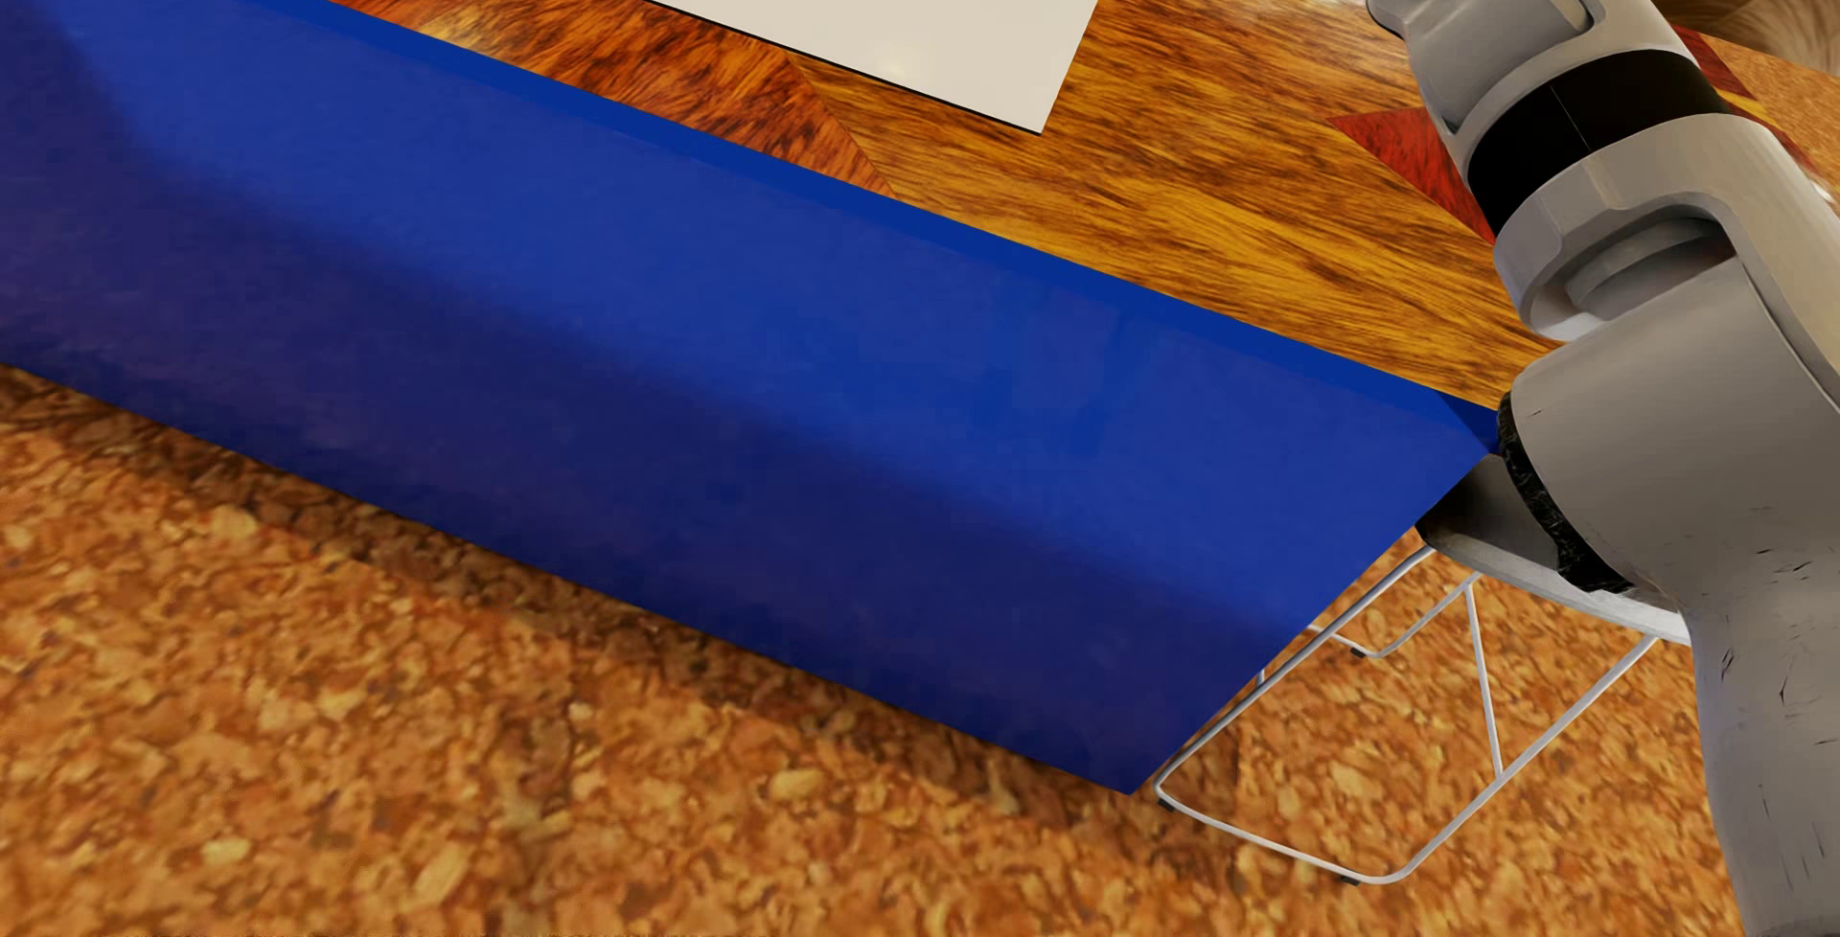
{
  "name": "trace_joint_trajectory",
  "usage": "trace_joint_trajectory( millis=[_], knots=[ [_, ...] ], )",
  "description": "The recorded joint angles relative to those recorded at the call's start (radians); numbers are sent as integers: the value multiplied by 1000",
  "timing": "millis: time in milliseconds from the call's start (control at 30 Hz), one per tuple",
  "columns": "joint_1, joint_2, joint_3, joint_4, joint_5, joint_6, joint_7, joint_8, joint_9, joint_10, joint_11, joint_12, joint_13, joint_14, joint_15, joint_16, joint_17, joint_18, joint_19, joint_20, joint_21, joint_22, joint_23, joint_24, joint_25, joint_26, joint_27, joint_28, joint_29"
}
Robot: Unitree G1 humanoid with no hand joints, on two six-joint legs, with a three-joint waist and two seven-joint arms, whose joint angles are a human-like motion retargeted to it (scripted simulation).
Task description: Reach out
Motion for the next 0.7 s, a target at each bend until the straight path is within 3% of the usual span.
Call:
trace_joint_trajectory(
  millis=[700],
  knots=[
    [9,14,5,-6,-3,10,0,0,0,36,11,-1,-17,-54,2,5,5,0,0,7,2,4,0,0,0,0,0,0,0]
  ],
)
